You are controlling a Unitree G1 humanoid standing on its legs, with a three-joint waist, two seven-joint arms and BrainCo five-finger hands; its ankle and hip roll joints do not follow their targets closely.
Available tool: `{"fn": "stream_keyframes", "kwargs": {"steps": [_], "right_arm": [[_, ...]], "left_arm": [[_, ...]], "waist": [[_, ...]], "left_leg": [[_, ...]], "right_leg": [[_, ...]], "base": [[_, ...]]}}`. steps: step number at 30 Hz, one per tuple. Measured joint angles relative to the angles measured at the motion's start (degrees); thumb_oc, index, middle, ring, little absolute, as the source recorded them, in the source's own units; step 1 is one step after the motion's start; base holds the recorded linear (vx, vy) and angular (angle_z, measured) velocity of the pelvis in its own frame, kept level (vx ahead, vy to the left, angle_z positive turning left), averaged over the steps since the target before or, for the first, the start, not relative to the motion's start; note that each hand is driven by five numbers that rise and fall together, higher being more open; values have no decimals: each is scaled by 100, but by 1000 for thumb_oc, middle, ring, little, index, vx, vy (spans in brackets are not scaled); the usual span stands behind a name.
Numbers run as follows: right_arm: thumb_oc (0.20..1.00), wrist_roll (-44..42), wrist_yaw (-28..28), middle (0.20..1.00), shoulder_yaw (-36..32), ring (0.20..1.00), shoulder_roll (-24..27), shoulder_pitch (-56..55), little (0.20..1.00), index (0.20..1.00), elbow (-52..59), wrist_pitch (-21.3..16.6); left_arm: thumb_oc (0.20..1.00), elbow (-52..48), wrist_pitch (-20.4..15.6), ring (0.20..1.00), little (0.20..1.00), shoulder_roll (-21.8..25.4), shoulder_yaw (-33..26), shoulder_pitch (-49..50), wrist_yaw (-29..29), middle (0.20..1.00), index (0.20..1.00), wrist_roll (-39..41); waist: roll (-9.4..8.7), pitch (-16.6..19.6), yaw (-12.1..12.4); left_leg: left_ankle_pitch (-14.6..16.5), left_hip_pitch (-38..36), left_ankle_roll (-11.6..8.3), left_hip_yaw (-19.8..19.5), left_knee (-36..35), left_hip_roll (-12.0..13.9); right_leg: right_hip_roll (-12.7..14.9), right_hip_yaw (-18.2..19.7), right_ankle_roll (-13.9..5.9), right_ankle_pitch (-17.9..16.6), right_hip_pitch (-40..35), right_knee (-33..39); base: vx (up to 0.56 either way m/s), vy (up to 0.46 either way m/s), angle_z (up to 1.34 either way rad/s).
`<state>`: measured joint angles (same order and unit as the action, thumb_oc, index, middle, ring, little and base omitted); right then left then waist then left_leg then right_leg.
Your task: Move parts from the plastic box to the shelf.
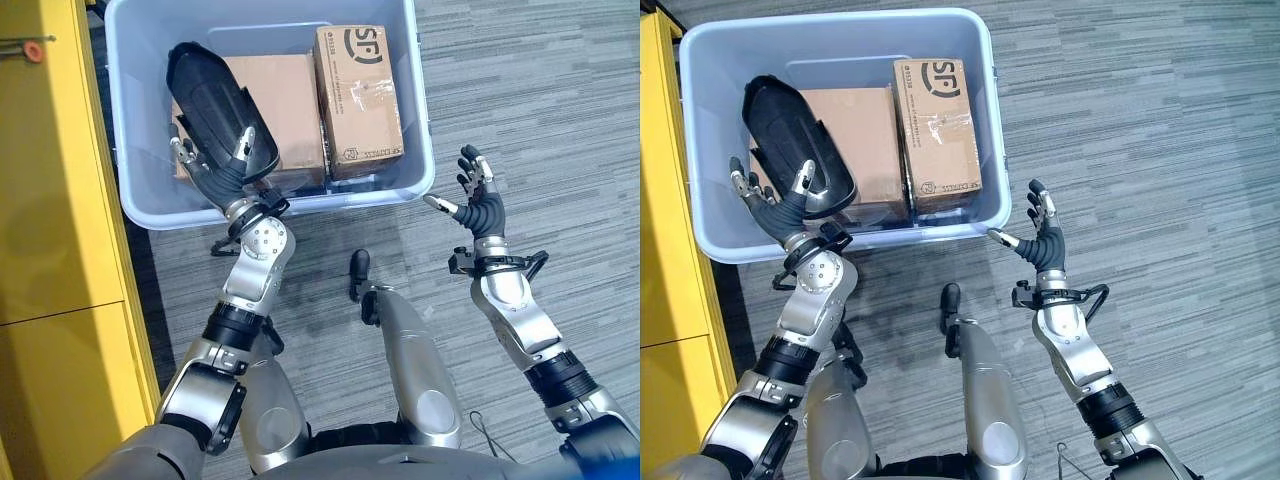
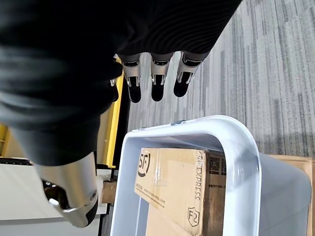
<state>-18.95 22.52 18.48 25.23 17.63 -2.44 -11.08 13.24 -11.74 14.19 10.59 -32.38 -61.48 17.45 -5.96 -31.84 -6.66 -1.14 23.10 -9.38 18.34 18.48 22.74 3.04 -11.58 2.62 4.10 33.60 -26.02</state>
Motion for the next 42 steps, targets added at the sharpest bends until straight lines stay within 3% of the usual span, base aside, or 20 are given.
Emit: {"fn": "stream_keyframes", "kwargs": {"steps": [7, 11, 16, 19, 26, 28, 30, 35, 42], "right_arm": [[1000, -1, -93, 1000, 0, 1000, 17, 291, 1000, 1000, 4, 230], [1000, -11, -96, 1000, -1, 1000, 15, 306, 1000, 1000, 4, 324], [1000, -57, -158, 1000, 0, 1000, 67, 336, 1000, 1000, 4, 389], [1000, -77, -158, 1000, 3, 1000, 65, 279, 1000, 1000, 4, 389], [1000, -120, -114, 1000, 17, 1000, 66, 145, 1000, 1000, 5, 387], [1000, -120, -92, 1000, 13, 1000, 73, 140, 1000, 1000, 5, 386], [1000, -120, -93, 1000, 24, 1000, 72, 165, 1000, 1000, 5, 387], [1000, -120, -86, 1000, 17, 1000, 78, 257, 1000, 1000, -14, 387], [1000, -126, -92, 1000, 23, 1000, 258, 299, 1000, 1000, -103, 452]], "left_arm": [[1000, 681, 259, 1000, 1000, -92, -7, -710, -31, 1000, 1000, 610], [1000, 951, 210, 1000, 1000, -146, -421, -729, -652, 1000, 1000, 696], [1000, 1319, 101, 1000, 1000, -26, -623, -1134, -941, 1000, 1000, 832], [1000, 1360, 78, 1000, 1000, 99, -621, -1287, -1157, 1000, 1000, 764], [1000, 1405, -12, 1000, 1000, 425, -723, -1353, -1741, 1000, 1000, -561], [1000, 1405, 64, 1000, 1000, 472, -724, -1353, -1707, 1000, 1000, -589], [1000, 1471, 387, 1000, 1000, 491, -626, -1355, -1442, 1000, 1000, -584], [1000, 2248, 670, 1000, 1000, 474, -607, -1390, -1095, 1000, 1000, 169], [1000, 2450, 716, 1000, 1000, 571, -618, -1808, -1075, 1000, 1000, 1428]], "waist": [[-25, 3, -68], [-66, 5, -174], [-99, 25, -206], [-117, 36, -224], [-120, 38, -295], [-120, 38, -291], [-121, 39, -233], [-171, 70, -249], [-173, 71, -234]], "left_leg": [[61, 198, 16, 6, 91, 6], [75, 363, 21, -33, 173, 31], [78, 561, 23, -73, 258, 38], [77, 630, 21, -79, 270, 37], [103, 736, 22, -146, 344, 40], [122, 774, 33, -160, 389, 38], [161, 803, 33, -164, 452, 41], [246, 1164, 54, -198, 671, 40], [341, 1304, 81, -301, 877, 38]], "right_leg": [[6, 32, -5, 0, 186, -64], [7, 2, 5, 2, 306, -111], [16, -1, 5, 3, 476, -157], [18, 6, 5, 2, 560, -183], [14, -4, 9, 1, 599, -203], [24, -9, 9, 0, 605, -199], [30, -2, 7, 2, 619, -207], [92, -2, -7, 5, 947, -369], [128, -12, 28, -10, 980, -449]], "base": [[3, 21, -2], [-4, 4, 2], [0, 0, 0], [0, 0, 0], [0, 4, 2], [0, 0, 0], [3, 12, -2], [1, 15, 1], [5, 11, 3]]}}
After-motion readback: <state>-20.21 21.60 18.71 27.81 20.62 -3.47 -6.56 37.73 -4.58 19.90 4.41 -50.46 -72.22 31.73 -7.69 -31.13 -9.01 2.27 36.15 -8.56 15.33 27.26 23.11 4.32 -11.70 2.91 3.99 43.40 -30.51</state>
